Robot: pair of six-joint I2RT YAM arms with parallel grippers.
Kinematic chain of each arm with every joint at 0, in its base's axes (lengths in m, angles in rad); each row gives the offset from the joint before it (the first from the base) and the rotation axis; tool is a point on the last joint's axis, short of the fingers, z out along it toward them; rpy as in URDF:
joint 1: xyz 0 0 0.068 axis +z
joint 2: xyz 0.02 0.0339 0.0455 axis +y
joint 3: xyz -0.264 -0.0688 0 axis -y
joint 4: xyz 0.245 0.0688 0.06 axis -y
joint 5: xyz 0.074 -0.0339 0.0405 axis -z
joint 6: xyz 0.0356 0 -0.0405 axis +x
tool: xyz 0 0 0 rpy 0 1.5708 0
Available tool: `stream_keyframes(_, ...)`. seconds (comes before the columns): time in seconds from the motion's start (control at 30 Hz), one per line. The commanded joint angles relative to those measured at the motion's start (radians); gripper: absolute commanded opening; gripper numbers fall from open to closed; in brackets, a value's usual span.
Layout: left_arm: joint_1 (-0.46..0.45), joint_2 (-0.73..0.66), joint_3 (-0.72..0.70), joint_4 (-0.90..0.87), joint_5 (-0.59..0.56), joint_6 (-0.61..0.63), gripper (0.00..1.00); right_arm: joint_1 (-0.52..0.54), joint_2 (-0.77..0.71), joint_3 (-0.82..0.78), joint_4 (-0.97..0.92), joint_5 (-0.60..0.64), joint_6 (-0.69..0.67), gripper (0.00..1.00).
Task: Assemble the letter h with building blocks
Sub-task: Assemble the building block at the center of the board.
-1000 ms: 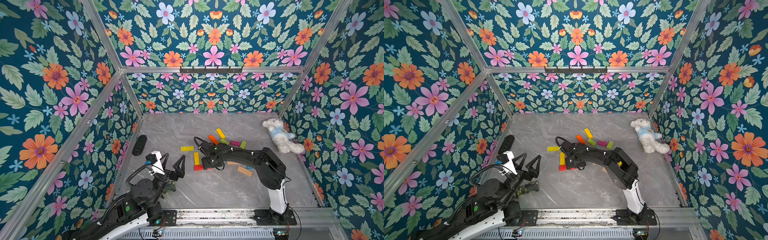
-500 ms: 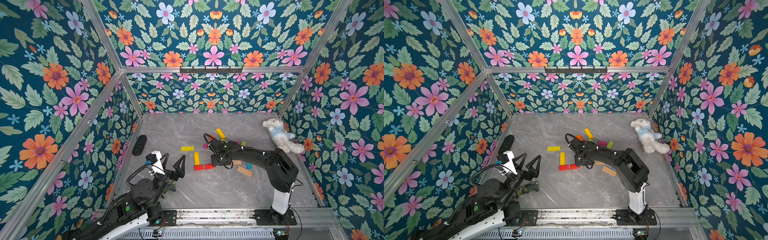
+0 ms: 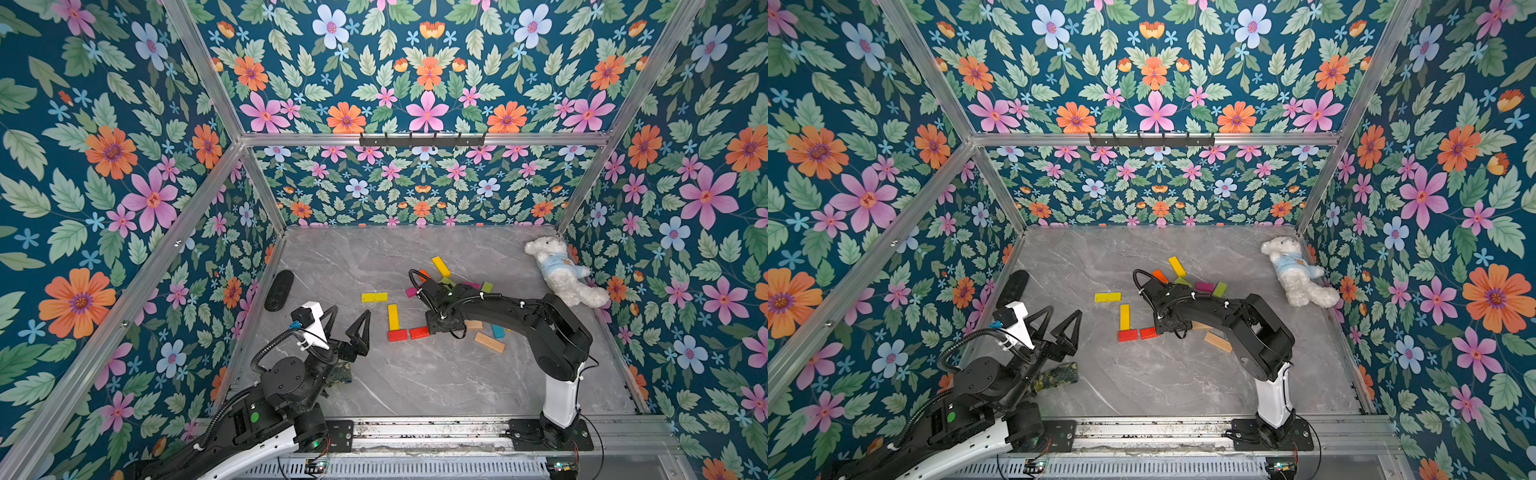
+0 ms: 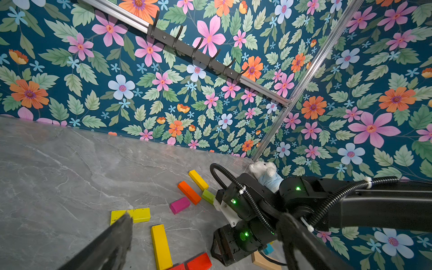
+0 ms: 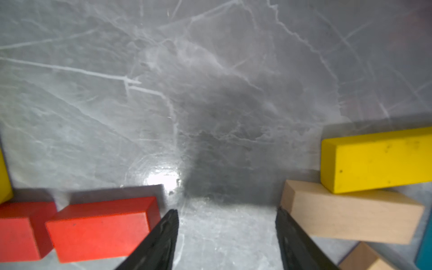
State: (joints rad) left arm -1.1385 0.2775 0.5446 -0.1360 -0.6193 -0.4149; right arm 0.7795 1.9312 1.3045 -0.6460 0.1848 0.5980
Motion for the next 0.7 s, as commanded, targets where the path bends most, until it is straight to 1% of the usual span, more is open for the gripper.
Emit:
stream_keyframes(0.0, 0.002, 0.0, 0.005, -0.007, -0.001, 0.001, 0.99, 0.001, 0.019, 0.0, 0.009, -0.011, -0.004, 0.68)
stream_keyframes(0.3, 0.001, 0.004, 0.004, -0.006, -0.005, 0.004, 0.99, 0.015, 0.033, 0.007, 0.019, -0.03, 0.0, 0.68)
stream_keyframes(0.67, 0.002, -0.004, -0.001, -0.007, -0.006, 0.002, 0.99, 0.028, 0.038, 0.024, 0.006, -0.024, 0.009, 0.68)
